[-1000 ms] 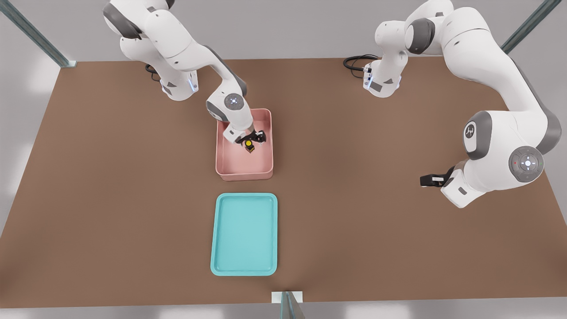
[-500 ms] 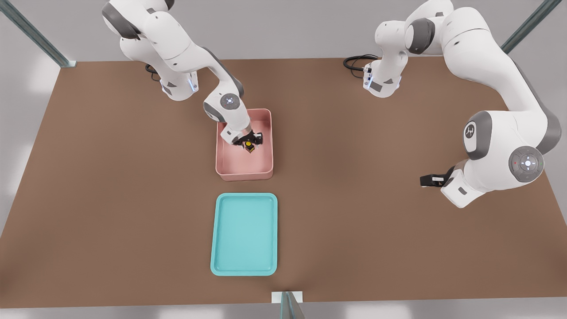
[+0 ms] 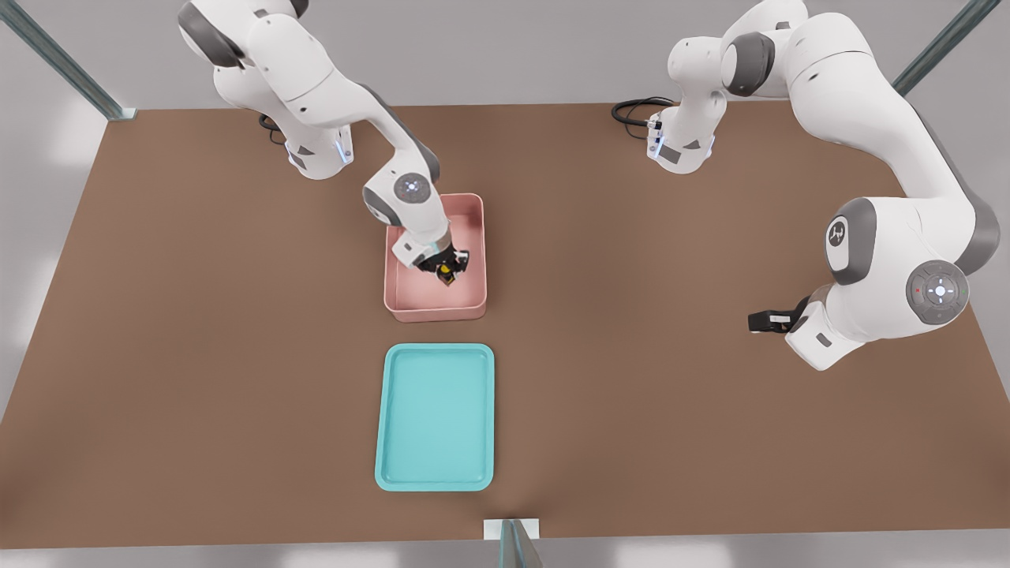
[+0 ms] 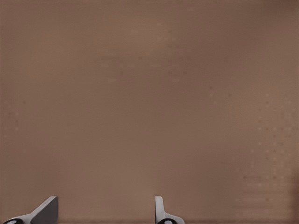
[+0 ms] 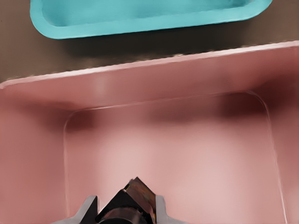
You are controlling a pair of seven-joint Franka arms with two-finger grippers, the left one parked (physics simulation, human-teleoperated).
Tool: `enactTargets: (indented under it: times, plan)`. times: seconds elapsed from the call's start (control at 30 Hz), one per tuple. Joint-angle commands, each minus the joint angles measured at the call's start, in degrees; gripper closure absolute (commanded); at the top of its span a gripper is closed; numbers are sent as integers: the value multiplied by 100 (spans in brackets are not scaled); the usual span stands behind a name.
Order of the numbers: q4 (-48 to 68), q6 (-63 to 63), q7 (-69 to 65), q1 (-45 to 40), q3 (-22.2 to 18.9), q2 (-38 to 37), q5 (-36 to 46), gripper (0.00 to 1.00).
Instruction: The left arm remains still, and the right arm places the button from the box into the tray
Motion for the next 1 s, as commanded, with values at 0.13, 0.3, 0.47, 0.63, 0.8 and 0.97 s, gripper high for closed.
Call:
enactTargets:
  times: [0.13,0.3,0.47,0.63,0.8,0.97]
  plan:
    - [1060,-2082,-1719,-39,-283,-152,1184,62]
    - [2493,-2750,-2923,-83,-793,252,1439,62]
    - [4435,-3014,-3591,-92,-1135,1720,1439,62]
    - [6184,-2891,-4655,-294,-1417,3346,1615,62]
    - [6633,-2698,-4101,-285,-1188,3706,1703,0]
    - [7160,-4437,-4909,-312,-1241,3039,1642,0]
